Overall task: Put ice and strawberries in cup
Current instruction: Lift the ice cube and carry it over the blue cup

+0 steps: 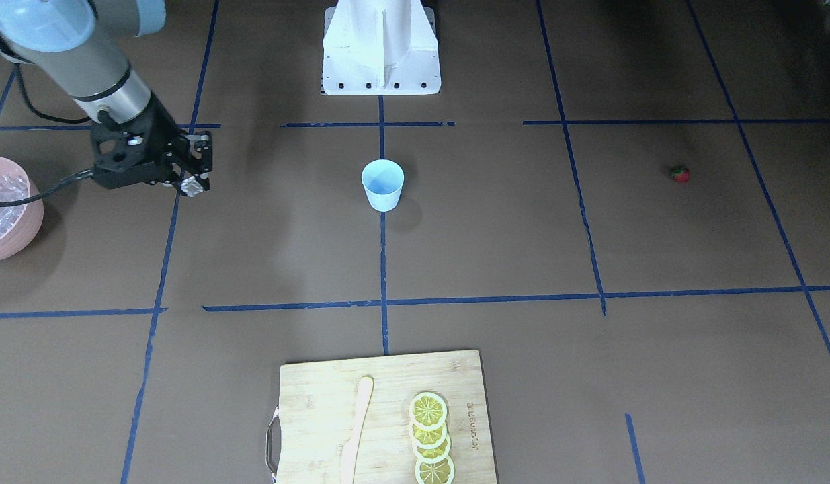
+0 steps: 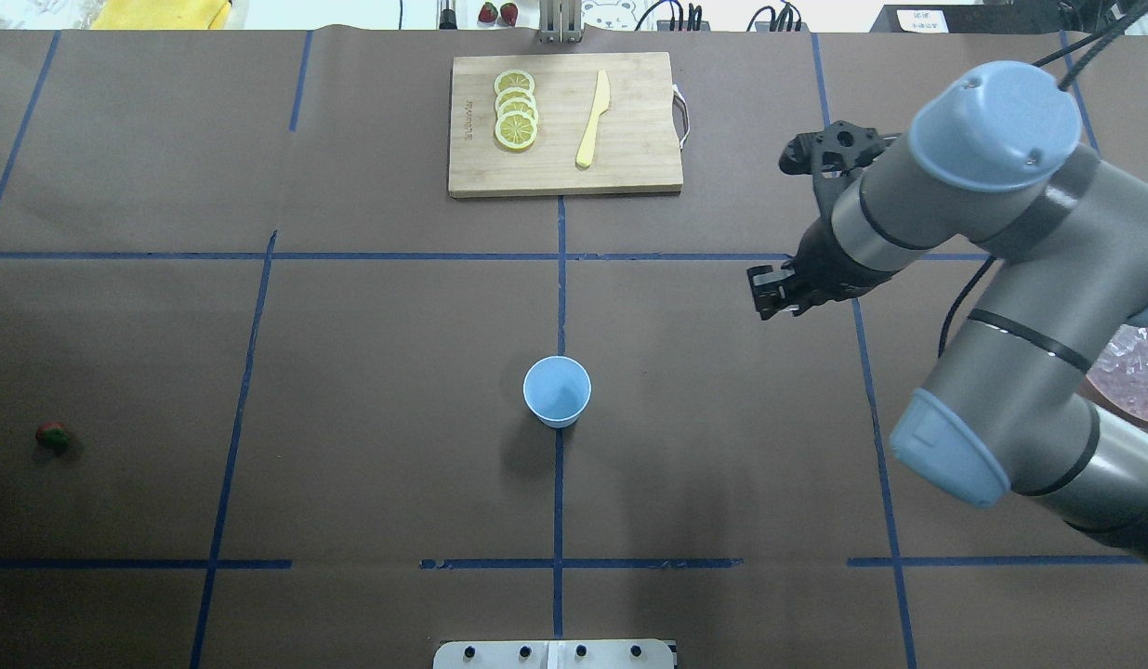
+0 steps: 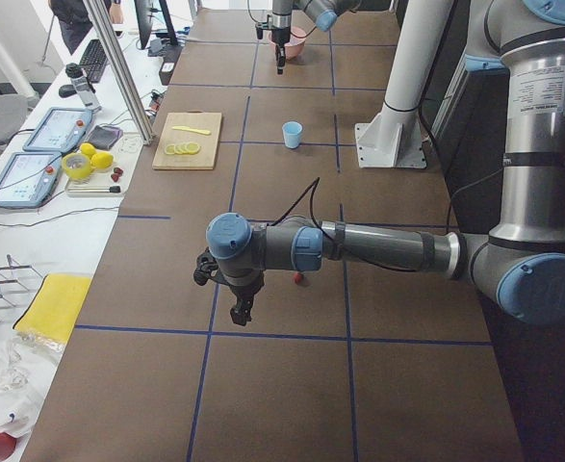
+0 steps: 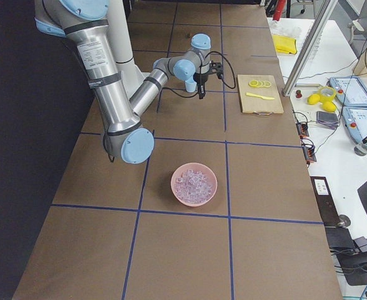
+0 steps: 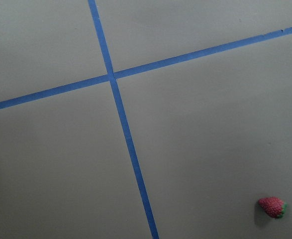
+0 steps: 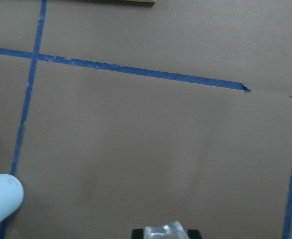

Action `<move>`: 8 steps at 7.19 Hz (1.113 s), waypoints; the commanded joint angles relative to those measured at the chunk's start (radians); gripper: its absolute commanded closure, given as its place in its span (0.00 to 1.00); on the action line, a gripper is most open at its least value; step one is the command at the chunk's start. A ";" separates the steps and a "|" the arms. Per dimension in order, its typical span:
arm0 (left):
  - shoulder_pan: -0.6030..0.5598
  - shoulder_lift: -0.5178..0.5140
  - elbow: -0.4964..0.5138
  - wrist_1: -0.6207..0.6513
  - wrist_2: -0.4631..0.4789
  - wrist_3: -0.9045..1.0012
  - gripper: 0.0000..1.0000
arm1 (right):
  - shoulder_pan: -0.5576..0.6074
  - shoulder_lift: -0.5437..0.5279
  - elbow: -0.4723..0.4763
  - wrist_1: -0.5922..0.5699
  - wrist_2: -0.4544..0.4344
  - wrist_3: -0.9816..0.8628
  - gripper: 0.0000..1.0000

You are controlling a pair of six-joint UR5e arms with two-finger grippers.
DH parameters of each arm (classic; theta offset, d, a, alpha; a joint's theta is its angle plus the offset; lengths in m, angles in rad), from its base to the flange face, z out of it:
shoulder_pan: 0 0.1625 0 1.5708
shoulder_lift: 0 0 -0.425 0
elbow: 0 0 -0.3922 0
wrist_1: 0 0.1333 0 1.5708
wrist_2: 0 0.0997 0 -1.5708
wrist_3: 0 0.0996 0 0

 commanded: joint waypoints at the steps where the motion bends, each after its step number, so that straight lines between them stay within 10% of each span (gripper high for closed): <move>1: 0.000 -0.001 0.000 0.000 0.000 -0.001 0.00 | -0.102 0.179 -0.023 -0.127 -0.102 0.115 1.00; 4: 0.002 -0.001 0.002 0.000 -0.002 -0.001 0.00 | -0.223 0.431 -0.270 -0.123 -0.225 0.283 1.00; 8: 0.002 -0.001 0.000 0.000 -0.002 -0.001 0.00 | -0.319 0.459 -0.364 -0.120 -0.301 0.321 1.00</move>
